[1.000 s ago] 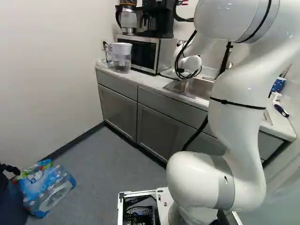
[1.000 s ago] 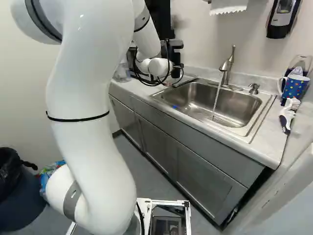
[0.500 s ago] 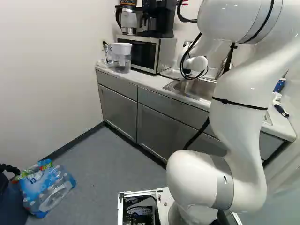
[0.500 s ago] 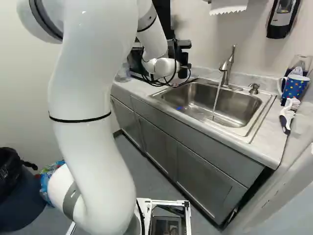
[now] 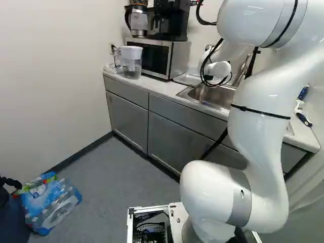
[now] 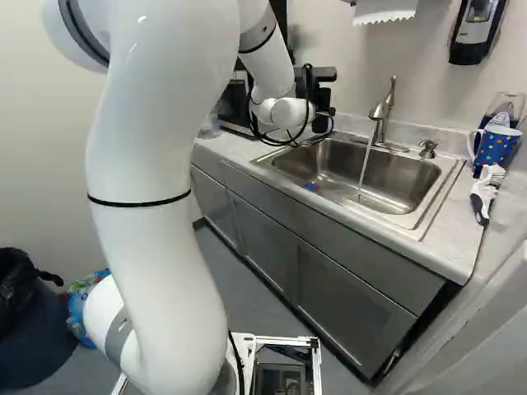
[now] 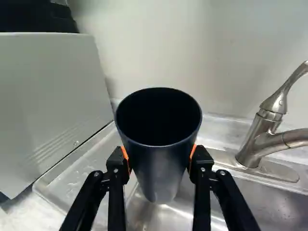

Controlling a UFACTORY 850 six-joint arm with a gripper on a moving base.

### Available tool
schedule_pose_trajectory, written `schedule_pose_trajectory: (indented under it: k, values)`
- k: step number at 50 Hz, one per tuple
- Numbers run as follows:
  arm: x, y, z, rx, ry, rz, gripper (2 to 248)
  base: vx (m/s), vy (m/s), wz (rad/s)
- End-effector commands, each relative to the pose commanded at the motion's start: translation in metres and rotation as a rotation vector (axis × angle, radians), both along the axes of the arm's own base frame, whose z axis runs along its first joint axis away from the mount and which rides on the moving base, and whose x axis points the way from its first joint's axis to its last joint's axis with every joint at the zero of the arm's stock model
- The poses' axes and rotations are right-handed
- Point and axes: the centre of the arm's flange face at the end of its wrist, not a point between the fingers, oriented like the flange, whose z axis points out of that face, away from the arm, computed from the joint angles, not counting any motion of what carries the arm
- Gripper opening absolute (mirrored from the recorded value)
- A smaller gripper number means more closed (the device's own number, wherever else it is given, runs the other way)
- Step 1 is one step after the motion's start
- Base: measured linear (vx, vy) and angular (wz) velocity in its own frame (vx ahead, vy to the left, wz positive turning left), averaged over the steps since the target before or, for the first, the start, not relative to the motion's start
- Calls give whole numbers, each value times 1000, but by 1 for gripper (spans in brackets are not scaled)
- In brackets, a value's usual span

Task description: Rinse the cup and place it in the tray

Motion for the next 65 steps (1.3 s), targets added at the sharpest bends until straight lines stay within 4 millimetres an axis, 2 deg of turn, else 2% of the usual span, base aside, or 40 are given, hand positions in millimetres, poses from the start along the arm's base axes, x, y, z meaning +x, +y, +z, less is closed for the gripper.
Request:
schedule_pose_trajectory:
  k: [24,65]
  values:
    - [-27,-29,-22,20,43,-61,125,0,0,0]
    - [-99,-49,-64,69,135,-148,125,0,0,0]
